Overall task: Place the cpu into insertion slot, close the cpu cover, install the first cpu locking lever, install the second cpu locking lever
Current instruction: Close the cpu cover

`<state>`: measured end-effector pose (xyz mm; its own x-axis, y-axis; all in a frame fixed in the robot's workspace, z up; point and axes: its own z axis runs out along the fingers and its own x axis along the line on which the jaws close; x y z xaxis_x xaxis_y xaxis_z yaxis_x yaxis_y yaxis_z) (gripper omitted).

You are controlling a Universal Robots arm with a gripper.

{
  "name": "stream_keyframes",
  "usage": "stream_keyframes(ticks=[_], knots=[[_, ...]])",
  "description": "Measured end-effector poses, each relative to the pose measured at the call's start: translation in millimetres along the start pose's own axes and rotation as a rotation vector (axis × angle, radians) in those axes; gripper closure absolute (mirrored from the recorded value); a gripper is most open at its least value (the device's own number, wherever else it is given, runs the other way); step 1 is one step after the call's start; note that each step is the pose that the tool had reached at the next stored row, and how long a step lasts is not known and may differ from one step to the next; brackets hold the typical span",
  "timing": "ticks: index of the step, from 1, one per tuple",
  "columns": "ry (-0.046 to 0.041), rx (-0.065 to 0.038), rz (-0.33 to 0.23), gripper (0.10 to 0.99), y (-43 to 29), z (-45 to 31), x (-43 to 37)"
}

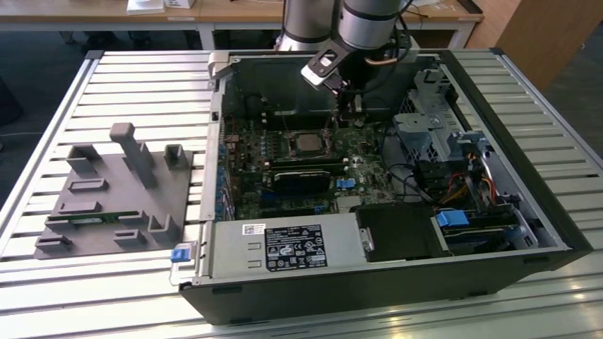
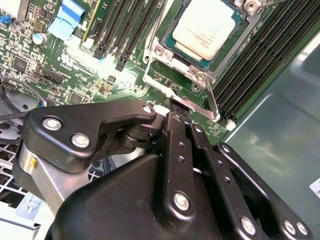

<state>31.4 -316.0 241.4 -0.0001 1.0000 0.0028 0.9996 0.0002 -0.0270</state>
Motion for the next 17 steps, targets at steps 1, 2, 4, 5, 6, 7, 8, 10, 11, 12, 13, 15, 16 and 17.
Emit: stream_keyframes(ticks=[1, 2, 4, 5, 6, 7, 8, 10, 11, 12, 13, 15, 16, 17], knots=[[0.0001, 0.0, 0.0, 0.98, -0.3, 0.0, 0.0], [0.0001, 0.0, 0.0, 0.98, -0.7, 0.1, 0.0], [0.0001, 0.0, 0.0, 0.98, -1.7, 0.1, 0.0], [0.0001, 0.0, 0.0, 0.98, -2.2, 0.2, 0.0], [0.0001, 0.0, 0.0, 0.98, -2.4, 0.2, 0.0], [0.0, 0.0, 0.0, 0.98, -2.7, 0.2, 0.0], [0.0001, 0.0, 0.0, 0.98, -3.0, 0.2, 0.0], [0.0002, 0.0, 0.0, 0.98, -4.1, 0.4, 0.0], [0.0001, 0.0, 0.0, 0.98, -4.6, 0.5, 0.1], [-0.0001, 0.0, 0.0, 0.98, -5.2, 0.7, 0.0], [0.0, 0.0, 0.0, 0.98, -5.8, 1.0, 0.0], [0.0002, 0.0, 0.0, 0.98, -7.3, 1.9, 0.0], [0.0001, 0.0, 0.0, 0.98, -8.3, 2.9, 0.0], [0.0, 0.0, 0.0, 0.98, -9.0, 4.2, 0.0]])
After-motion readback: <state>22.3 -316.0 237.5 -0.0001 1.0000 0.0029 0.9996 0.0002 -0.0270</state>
